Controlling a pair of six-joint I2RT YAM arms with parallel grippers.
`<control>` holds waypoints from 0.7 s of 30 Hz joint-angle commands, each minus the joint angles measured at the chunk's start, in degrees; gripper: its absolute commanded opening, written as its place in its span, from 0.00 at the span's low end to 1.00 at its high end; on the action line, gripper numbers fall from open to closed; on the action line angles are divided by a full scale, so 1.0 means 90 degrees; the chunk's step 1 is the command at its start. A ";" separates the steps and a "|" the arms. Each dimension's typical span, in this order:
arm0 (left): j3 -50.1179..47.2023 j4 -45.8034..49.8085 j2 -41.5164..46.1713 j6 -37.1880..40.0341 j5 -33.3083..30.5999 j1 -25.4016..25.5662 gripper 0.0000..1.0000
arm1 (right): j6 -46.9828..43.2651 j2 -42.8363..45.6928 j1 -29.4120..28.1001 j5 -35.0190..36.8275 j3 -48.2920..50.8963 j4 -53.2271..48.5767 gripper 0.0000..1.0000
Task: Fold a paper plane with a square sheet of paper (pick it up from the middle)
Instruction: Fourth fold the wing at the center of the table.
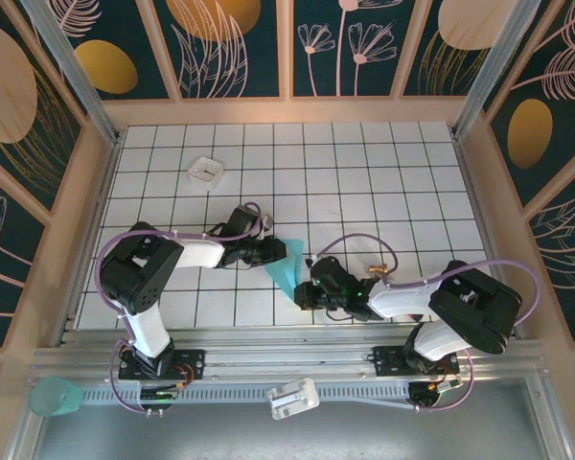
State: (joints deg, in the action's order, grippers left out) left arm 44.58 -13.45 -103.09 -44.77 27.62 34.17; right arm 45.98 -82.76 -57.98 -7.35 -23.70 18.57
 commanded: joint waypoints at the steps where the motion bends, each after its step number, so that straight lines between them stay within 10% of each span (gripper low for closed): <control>1: -0.0060 0.0436 -0.0307 0.0202 -0.0402 -0.0017 0.26 | 0.0117 -0.0160 -0.0057 0.0058 -0.0251 -0.0275 0.09; 21: -0.0070 0.0456 -0.0301 0.0219 -0.0425 -0.0014 0.26 | 0.0160 0.0278 -0.0100 0.0153 -0.0384 -0.0733 0.18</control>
State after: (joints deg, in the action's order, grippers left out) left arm 44.60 -13.47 -103.13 -44.51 27.59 34.17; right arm 46.65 -82.17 -58.37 -7.31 -26.98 13.34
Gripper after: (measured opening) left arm 0.257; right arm 0.177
